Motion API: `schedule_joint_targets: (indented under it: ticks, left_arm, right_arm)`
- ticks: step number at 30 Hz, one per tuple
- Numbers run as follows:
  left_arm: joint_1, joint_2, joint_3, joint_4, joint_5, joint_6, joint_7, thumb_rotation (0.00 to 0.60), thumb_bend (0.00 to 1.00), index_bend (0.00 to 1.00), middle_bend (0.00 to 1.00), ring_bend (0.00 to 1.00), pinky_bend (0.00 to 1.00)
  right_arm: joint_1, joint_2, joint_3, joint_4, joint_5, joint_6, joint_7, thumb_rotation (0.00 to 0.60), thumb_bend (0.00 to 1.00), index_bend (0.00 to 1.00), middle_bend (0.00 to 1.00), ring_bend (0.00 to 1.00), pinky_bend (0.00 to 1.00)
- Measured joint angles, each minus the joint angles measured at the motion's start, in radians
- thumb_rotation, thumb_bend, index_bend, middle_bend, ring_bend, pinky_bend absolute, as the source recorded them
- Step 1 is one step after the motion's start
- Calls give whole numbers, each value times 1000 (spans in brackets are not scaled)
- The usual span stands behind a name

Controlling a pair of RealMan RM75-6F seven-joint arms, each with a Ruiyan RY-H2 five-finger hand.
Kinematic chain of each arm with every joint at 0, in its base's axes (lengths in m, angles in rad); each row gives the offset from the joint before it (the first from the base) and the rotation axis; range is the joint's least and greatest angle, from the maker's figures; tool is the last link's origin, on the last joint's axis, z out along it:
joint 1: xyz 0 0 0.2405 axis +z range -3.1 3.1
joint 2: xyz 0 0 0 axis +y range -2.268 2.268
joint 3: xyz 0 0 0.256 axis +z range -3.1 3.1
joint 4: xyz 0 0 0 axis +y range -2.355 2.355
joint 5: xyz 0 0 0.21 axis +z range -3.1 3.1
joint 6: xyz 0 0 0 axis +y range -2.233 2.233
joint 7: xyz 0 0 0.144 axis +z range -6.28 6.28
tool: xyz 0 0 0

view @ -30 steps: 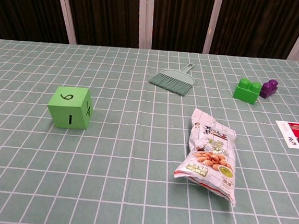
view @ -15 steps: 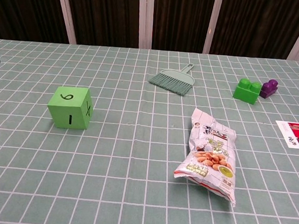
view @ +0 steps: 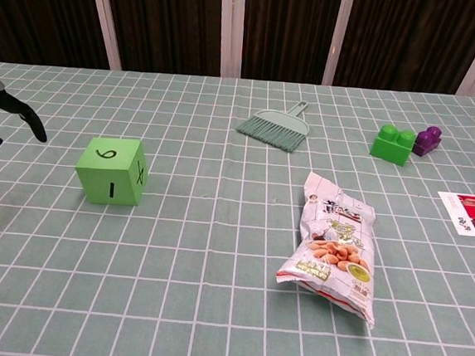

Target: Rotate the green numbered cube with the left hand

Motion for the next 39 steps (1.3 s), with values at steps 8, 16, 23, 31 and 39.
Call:
schedule_joint_targets:
  ticks: [8,16,23,31,39]
  left_arm:
    - [-37,-44,9,10,-49,20,46,600,809,165,828,740,786]
    - [-57,-105,28,34,-77,45,86,600,809,154,827,740,786]
    - [-64,-146,26,44,-76,55,90,600,809,147,827,740,786]
    - [-68,-187,28,43,-70,62,95,600,809,135,828,740,786]
    - [-81,-204,29,10,-64,76,111,600,809,130,827,740,786]
  right_arm:
    - [0,-4,2,-1,1,0,-6,600,175,95,12,0,0]
    - [0,-3,2,0,1,-1,0,600,174,95,12,0,0]
    - [0,-2,3,1,3,-3,8,600,175,95,12,0,0]
    - [-3,1,6,1,2,6,17,600,175,95,12,0,0]
    - [-6,1,11,3,4,12,29,600,175,95,12,0,0]
